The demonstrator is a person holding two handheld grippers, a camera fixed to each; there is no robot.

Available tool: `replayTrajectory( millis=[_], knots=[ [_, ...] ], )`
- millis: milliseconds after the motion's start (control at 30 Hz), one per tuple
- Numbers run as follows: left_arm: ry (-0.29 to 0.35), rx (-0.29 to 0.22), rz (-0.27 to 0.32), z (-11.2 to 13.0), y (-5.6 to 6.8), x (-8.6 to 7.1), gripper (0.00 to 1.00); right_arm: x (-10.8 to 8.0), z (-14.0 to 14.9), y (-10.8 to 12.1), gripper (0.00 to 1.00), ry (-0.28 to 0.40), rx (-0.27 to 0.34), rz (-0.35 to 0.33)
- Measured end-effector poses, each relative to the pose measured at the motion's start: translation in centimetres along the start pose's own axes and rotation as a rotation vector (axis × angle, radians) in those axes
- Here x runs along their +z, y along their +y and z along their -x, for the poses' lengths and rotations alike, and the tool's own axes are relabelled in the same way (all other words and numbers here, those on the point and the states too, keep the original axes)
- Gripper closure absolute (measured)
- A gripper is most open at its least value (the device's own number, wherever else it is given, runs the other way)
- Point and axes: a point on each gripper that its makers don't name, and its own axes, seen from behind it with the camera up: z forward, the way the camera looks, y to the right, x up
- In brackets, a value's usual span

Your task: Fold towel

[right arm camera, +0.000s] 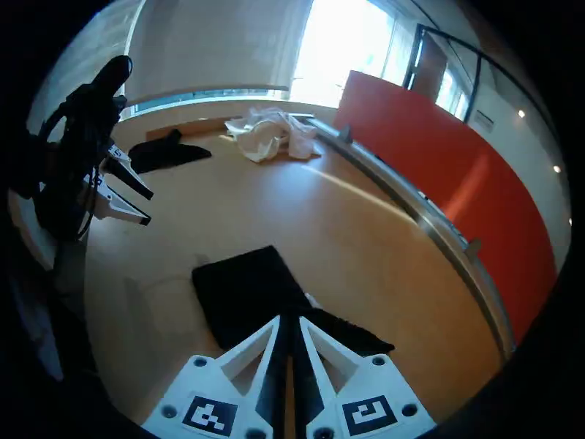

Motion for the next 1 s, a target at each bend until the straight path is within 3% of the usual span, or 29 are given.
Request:
replayTrajectory(
  millis=[400,700,1000],
  knots=[
    [0.026,-0.022,-0.005,0.2,-0.2,-1.7,0.09,5.6,-3.3,-5.3,0.97,0.013,-0.060,-0.121],
    [0.027,-0.044,-0.018,1.1,-0.8,-2.0,0.09,10.9,-0.9,-10.4,0.97,-0.054,-0.026,-0.231],
    [0.030,-0.054,-0.018,1.2,-1.0,-2.1,0.09,11.8,0.5,-11.4,0.94,-0.091,-0.027,-0.248]
  ],
)
